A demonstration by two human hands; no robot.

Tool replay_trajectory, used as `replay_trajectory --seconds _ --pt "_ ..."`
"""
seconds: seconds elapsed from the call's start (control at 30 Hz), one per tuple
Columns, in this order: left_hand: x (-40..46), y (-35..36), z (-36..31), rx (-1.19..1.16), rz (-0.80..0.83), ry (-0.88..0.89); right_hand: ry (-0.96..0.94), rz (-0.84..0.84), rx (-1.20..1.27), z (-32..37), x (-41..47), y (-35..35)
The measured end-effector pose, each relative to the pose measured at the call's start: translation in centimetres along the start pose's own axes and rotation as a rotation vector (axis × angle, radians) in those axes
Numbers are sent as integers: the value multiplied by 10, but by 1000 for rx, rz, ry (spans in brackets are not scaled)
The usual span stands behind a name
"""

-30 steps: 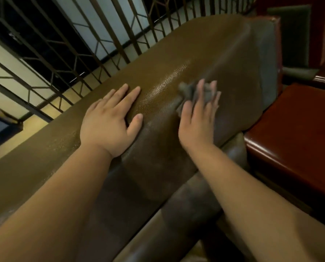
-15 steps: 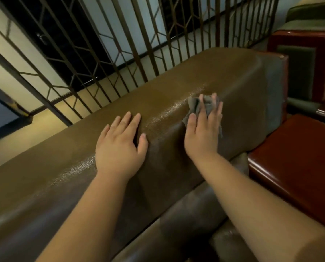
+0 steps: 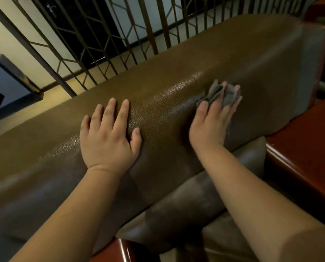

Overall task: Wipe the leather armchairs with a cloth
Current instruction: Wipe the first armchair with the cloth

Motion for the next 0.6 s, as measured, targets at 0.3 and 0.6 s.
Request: replay_trajectory --seconds 0.3,0.6 --pt "-6 6 2 -20 -82 35 -671 189 -199 -28 -71 13" --pt "-6 10 0 3 -135 114 38 347 -128 -33 -205 24"
Point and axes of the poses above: each hand's wrist, its own x-axis towards the middle knuckle, its own y-axis out of the palm, z = x × y, the point moved 3 cm from there along x, towards the middle knuckle, and after that the axes turned 7 degrees about -z, right-handed, at the moved point
